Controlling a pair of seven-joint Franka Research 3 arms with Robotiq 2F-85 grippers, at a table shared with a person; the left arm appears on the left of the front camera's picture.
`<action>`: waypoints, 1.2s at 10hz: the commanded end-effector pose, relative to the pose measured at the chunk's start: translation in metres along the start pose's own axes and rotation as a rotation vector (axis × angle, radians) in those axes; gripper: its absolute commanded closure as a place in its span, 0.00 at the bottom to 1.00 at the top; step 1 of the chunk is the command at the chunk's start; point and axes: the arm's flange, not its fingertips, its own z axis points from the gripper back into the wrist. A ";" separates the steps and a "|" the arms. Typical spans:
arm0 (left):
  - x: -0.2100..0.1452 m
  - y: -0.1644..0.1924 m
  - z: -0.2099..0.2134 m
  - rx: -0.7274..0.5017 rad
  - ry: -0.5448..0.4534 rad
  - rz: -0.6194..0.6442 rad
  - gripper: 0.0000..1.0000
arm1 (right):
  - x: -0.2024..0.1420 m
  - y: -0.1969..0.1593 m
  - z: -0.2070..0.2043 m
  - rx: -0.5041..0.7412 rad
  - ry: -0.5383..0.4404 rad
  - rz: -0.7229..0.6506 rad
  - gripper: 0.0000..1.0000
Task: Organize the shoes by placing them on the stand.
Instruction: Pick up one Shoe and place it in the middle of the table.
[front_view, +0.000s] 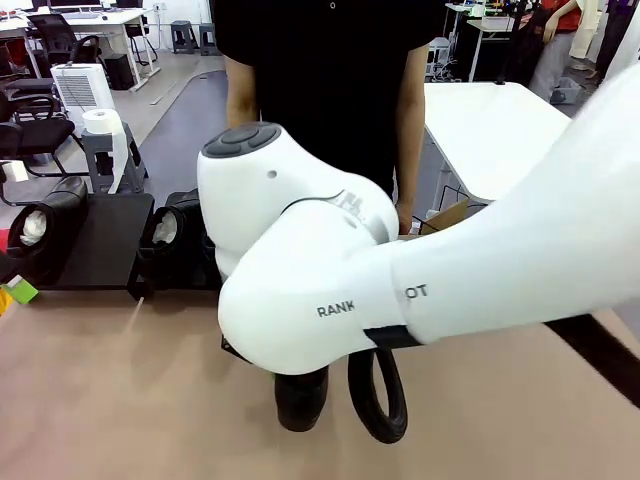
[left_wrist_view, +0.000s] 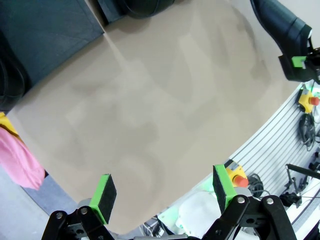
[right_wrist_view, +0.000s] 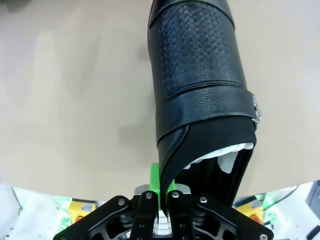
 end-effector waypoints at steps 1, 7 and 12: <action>-0.001 -0.002 0.000 -0.006 -0.007 0.010 0.00 | 0.016 0.018 -0.006 0.028 0.006 -0.047 1.00; -0.001 -0.002 0.000 -0.006 -0.007 0.010 0.00 | 0.013 0.039 -0.036 -0.103 0.051 0.077 1.00; -0.001 -0.002 0.000 -0.006 -0.007 0.010 0.00 | 0.010 0.041 -0.040 -0.086 0.082 0.054 0.37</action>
